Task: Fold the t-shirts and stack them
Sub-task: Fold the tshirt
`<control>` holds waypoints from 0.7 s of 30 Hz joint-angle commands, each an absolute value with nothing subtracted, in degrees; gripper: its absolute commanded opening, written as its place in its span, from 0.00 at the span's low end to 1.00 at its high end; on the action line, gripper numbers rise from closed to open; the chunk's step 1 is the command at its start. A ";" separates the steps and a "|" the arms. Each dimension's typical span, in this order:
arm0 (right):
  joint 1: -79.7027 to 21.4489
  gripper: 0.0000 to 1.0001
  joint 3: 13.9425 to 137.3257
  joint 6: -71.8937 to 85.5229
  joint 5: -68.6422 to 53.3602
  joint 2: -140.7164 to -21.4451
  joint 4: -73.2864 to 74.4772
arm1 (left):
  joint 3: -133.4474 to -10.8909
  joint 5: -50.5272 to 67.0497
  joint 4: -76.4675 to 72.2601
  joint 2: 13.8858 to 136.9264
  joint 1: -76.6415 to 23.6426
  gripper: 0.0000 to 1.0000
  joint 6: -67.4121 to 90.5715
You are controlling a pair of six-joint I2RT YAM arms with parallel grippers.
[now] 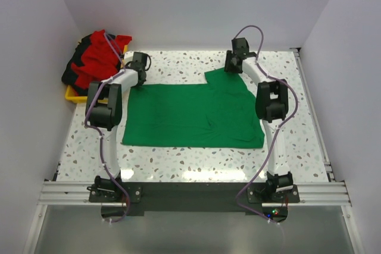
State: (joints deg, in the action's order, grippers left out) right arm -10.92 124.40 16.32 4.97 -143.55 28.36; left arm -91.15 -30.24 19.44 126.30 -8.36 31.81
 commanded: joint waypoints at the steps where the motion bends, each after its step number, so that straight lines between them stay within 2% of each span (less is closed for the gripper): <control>1: -10.90 0.46 126.12 16.17 10.45 -143.88 30.41 | -90.35 -29.79 17.93 124.45 -7.73 0.18 30.85; 8: -10.90 0.47 122.79 15.21 11.33 -140.37 25.67 | -90.26 -29.44 17.49 124.63 -7.73 0.18 30.85; 21: -10.90 0.48 126.74 13.89 15.03 -142.12 26.90 | -90.09 -29.62 17.05 125.07 -7.21 0.18 30.41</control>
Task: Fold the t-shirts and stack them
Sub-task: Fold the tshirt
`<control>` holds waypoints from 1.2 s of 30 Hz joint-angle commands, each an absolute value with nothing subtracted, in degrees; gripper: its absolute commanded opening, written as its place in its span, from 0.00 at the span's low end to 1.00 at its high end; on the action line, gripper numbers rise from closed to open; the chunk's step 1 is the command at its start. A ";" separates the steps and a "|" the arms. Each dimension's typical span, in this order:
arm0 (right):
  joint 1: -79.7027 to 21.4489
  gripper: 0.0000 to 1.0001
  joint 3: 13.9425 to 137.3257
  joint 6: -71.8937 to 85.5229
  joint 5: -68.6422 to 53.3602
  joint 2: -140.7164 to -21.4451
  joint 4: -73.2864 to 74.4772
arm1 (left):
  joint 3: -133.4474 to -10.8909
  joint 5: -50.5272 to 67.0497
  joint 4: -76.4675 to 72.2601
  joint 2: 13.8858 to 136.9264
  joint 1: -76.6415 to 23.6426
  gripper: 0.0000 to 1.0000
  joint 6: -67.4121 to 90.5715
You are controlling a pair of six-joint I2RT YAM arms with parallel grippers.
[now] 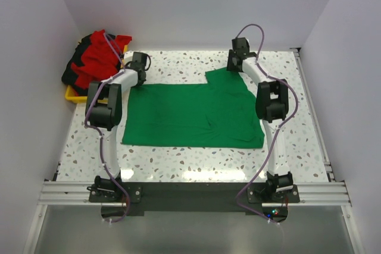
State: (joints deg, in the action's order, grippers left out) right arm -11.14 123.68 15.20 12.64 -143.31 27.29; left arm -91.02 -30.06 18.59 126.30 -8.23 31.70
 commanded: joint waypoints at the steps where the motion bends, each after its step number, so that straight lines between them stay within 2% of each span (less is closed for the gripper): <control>1: -10.81 0.48 126.91 13.80 14.77 -142.47 27.07 | -90.09 -29.53 17.05 124.98 -7.21 0.18 30.41; 18: -10.81 0.46 132.54 13.36 12.48 -147.66 33.92 | -90.00 -28.92 17.14 125.42 -7.12 0.18 30.41; 21: -10.81 0.42 132.28 12.83 11.78 -147.66 34.54 | -90.00 -28.92 17.05 125.42 -7.12 0.18 30.41; 25: -10.81 0.30 132.01 12.48 11.16 -147.75 35.86 | -89.82 -28.30 17.05 125.51 -7.12 0.18 30.67; 29: -10.72 0.13 130.43 12.22 12.12 -145.99 35.94 | -89.65 -28.04 16.96 125.51 -7.12 0.18 30.85; 36: -10.46 0.00 129.38 12.22 12.48 -141.86 34.46 | -89.74 -27.69 16.44 124.19 -7.12 0.14 30.50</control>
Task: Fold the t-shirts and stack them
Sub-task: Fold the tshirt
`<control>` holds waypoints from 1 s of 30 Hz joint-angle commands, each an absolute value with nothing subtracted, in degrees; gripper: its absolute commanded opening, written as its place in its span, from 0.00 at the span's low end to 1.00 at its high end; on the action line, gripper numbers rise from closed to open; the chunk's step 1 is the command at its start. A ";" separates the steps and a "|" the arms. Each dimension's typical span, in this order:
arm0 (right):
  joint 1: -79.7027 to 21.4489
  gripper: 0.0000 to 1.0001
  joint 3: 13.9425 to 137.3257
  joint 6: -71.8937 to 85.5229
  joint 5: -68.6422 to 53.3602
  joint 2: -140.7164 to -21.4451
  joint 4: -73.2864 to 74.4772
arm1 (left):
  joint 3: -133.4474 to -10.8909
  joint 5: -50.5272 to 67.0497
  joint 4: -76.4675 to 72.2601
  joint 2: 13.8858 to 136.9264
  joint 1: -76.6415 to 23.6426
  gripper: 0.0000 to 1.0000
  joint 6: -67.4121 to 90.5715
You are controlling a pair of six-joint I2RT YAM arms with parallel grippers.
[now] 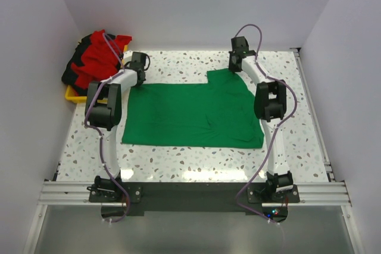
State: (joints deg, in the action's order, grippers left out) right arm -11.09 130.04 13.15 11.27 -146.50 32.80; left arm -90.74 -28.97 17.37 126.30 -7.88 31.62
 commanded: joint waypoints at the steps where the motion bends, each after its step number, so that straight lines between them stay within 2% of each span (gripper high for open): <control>1: -10.28 0.00 129.11 12.30 12.48 -141.51 34.28 | -89.82 -27.60 16.44 124.10 -7.12 0.12 30.50; 6: -9.41 0.00 126.66 13.62 11.69 -138.26 32.44 | -90.17 -26.81 16.52 123.14 -7.12 0.08 30.85; 26: -8.17 0.00 116.36 16.61 10.20 -125.34 29.43 | -89.04 -25.75 16.26 118.21 -7.03 0.04 31.72; 30: -8.17 0.00 114.35 17.31 10.10 -121.92 29.70 | -87.10 -24.44 15.82 117.16 -7.12 0.00 33.05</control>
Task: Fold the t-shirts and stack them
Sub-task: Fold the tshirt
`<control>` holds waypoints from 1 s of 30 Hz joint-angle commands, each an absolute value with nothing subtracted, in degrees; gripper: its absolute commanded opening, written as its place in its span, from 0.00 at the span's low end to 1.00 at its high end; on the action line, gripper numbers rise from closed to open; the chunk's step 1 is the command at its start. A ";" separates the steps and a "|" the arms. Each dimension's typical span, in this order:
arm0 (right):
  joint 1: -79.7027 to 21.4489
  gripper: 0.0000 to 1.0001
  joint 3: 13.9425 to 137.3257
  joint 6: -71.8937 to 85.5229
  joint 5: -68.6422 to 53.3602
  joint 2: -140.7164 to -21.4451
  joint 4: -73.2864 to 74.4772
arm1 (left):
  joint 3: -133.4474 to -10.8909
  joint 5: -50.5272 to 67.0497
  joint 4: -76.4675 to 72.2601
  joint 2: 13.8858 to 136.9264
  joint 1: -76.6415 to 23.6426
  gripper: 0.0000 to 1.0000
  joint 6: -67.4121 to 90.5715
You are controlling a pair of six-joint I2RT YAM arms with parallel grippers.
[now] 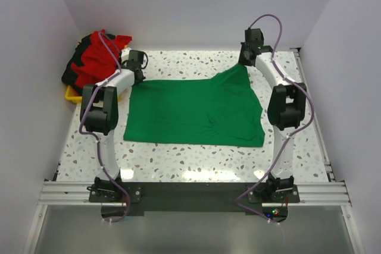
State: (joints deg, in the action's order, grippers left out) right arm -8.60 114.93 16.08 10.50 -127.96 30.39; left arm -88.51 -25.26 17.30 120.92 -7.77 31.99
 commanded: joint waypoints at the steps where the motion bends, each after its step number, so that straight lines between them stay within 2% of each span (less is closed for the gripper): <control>1: -8.17 0.00 111.74 17.23 10.11 -120.86 28.92 | -86.40 -24.43 15.82 116.72 -7.12 0.00 33.22; 30: -8.17 0.00 79.81 23.64 4.05 -101.97 20.91 | -74.10 -22.85 15.11 104.16 -6.94 0.00 37.52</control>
